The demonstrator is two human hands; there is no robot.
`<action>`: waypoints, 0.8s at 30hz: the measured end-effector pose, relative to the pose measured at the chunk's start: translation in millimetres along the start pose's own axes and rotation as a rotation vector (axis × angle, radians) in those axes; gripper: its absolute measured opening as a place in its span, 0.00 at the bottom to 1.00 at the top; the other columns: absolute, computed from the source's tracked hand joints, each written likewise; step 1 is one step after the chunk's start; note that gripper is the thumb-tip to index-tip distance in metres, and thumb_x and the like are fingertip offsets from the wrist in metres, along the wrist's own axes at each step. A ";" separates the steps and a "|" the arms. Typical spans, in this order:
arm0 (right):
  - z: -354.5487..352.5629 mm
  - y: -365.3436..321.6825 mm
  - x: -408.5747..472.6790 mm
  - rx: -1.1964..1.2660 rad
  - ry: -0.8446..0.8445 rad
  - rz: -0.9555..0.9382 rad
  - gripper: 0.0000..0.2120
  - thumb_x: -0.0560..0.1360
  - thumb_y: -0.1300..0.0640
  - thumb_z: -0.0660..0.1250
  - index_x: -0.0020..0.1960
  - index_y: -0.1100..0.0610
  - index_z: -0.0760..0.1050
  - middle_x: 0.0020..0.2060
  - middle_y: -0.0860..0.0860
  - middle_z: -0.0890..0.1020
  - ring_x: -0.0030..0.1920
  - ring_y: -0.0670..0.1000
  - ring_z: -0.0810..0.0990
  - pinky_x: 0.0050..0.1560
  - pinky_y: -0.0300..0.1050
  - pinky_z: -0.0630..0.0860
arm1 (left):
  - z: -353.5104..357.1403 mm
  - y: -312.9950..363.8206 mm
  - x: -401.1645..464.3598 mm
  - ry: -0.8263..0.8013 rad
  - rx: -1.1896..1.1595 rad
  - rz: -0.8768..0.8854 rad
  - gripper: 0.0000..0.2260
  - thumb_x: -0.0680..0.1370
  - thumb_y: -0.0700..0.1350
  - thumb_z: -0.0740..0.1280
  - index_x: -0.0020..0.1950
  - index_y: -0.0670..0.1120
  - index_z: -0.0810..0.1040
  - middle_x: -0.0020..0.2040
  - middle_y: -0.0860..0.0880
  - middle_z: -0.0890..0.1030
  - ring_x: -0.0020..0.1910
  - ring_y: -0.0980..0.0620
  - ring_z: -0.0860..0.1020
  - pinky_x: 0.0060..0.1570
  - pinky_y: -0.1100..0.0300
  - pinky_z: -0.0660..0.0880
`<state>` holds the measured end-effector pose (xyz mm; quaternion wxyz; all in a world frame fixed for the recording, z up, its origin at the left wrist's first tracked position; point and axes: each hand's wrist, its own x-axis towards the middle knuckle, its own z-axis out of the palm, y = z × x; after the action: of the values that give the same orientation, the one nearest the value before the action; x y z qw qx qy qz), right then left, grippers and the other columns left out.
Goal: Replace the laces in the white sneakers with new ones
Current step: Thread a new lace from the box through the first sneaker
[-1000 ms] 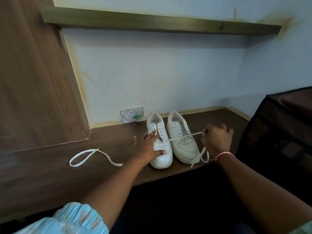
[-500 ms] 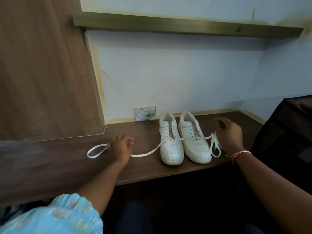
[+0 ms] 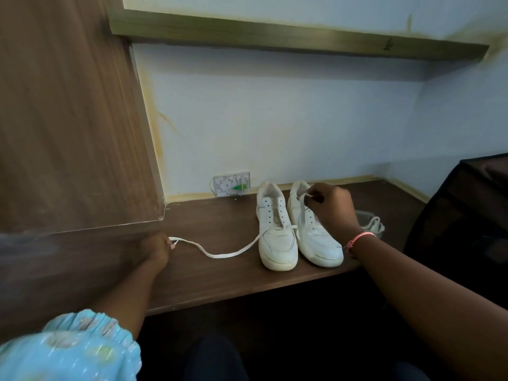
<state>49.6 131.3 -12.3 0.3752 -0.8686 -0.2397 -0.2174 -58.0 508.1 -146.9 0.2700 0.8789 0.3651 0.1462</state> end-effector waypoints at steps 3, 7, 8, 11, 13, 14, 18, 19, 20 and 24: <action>-15.6 -6.2 10.2 -0.085 -0.072 0.046 0.08 0.75 0.57 0.69 0.39 0.58 0.78 0.37 0.54 0.78 0.36 0.55 0.76 0.38 0.47 0.74 | -17.2 19.8 13.6 -0.086 -0.114 0.046 0.11 0.75 0.38 0.72 0.34 0.46 0.77 0.45 0.37 0.83 0.49 0.37 0.80 0.50 0.51 0.75; -52.2 -35.1 38.4 -0.062 -0.123 0.119 0.12 0.77 0.54 0.69 0.42 0.62 0.81 0.40 0.56 0.75 0.39 0.54 0.74 0.41 0.40 0.65 | -80.7 94.1 36.3 -0.017 -0.471 0.083 0.14 0.77 0.32 0.65 0.34 0.45 0.75 0.34 0.43 0.83 0.40 0.42 0.81 0.43 0.53 0.76; -64.4 -47.7 47.6 -0.039 -0.121 0.132 0.10 0.77 0.57 0.68 0.43 0.63 0.82 0.38 0.57 0.77 0.38 0.54 0.74 0.39 0.40 0.65 | -106.5 125.6 28.4 -0.011 -0.576 0.110 0.11 0.78 0.32 0.64 0.38 0.44 0.76 0.35 0.45 0.83 0.38 0.45 0.81 0.40 0.56 0.76; -110.6 -92.7 73.3 0.251 -0.069 0.207 0.13 0.76 0.71 0.58 0.47 0.64 0.81 0.37 0.58 0.81 0.29 0.51 0.76 0.27 0.38 0.70 | -182.1 216.8 -5.0 -0.007 -0.824 0.253 0.05 0.79 0.34 0.65 0.52 0.42 0.79 0.39 0.45 0.81 0.33 0.57 0.80 0.30 0.71 0.73; -142.6 -124.2 90.4 0.450 -0.013 0.226 0.14 0.76 0.72 0.54 0.48 0.63 0.78 0.36 0.59 0.81 0.24 0.49 0.76 0.22 0.36 0.70 | -227.2 272.0 -28.9 -0.015 -0.935 0.363 0.08 0.80 0.35 0.65 0.57 0.44 0.78 0.40 0.47 0.81 0.31 0.61 0.79 0.26 0.74 0.69; -155.0 -137.2 97.5 0.509 0.013 0.219 0.12 0.78 0.71 0.55 0.47 0.63 0.77 0.35 0.60 0.80 0.23 0.48 0.76 0.22 0.37 0.72 | -242.8 293.9 -38.7 -0.025 -0.972 0.404 0.09 0.81 0.36 0.64 0.59 0.43 0.78 0.39 0.48 0.81 0.30 0.62 0.78 0.24 0.74 0.68; -205.7 -182.7 121.5 0.618 0.107 0.172 0.10 0.79 0.68 0.56 0.45 0.65 0.75 0.34 0.61 0.77 0.27 0.54 0.76 0.24 0.39 0.74 | -287.2 353.5 -71.9 0.007 -1.089 0.441 0.08 0.80 0.36 0.65 0.56 0.40 0.81 0.29 0.53 0.82 0.27 0.61 0.78 0.22 0.70 0.66; -215.1 -190.9 126.2 0.635 0.112 0.166 0.09 0.79 0.68 0.57 0.44 0.65 0.75 0.33 0.61 0.77 0.28 0.55 0.76 0.24 0.39 0.75 | -293.1 363.0 -78.6 0.014 -1.123 0.440 0.08 0.79 0.36 0.66 0.56 0.40 0.81 0.32 0.51 0.82 0.29 0.58 0.78 0.23 0.68 0.66; -221.9 -198.0 129.0 0.643 0.112 0.167 0.08 0.79 0.67 0.58 0.44 0.65 0.75 0.33 0.60 0.76 0.28 0.56 0.76 0.25 0.40 0.75 | -296.5 370.0 -85.4 0.017 -1.167 0.435 0.08 0.79 0.37 0.66 0.56 0.40 0.81 0.35 0.50 0.82 0.32 0.57 0.77 0.24 0.68 0.66; -246.6 -227.8 141.4 0.611 0.108 0.130 0.07 0.76 0.68 0.63 0.40 0.64 0.75 0.32 0.59 0.78 0.28 0.55 0.76 0.28 0.43 0.77 | -315.9 402.8 -106.3 0.017 -1.290 0.455 0.07 0.80 0.38 0.66 0.56 0.43 0.81 0.42 0.48 0.84 0.34 0.58 0.78 0.30 0.69 0.70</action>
<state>-19.4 118.1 345.1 0.6441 -0.7164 -0.2176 -0.1564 -48.2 310.9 337.2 0.6995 0.5958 0.0130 0.3944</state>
